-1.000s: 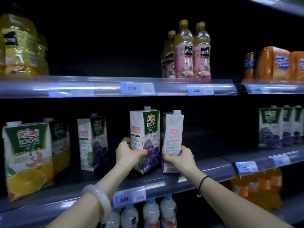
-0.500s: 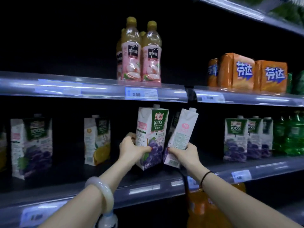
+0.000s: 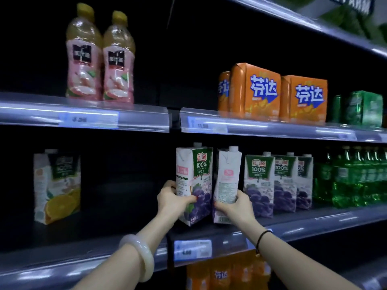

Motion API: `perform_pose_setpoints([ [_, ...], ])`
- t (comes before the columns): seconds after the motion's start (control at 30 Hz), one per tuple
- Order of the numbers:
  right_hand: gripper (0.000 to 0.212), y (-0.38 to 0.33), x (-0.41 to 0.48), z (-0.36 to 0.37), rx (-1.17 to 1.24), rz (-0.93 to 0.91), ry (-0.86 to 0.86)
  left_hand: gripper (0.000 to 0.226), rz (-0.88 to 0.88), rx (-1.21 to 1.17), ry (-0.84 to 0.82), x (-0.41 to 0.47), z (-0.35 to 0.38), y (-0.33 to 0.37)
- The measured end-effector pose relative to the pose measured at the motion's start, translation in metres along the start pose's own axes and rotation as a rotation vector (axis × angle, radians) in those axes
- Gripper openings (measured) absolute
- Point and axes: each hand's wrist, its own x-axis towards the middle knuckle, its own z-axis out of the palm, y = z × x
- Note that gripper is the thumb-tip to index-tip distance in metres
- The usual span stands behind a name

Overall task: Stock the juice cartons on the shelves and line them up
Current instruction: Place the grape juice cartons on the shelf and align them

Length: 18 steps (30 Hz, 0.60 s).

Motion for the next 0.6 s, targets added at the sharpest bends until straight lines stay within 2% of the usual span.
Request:
perform_pose_setpoints([
  [0.23,0.036,0.033,0.026,-0.018,-0.061,0.02,-0.014,0.049,-0.041,0.052,-0.016,0.01,0.045,-0.017],
  [0.6,0.05,0.043,0.043,-0.018,-0.079,0.029,-0.072,0.053,-0.049,0.078,-0.112,0.023,0.051,-0.021],
])
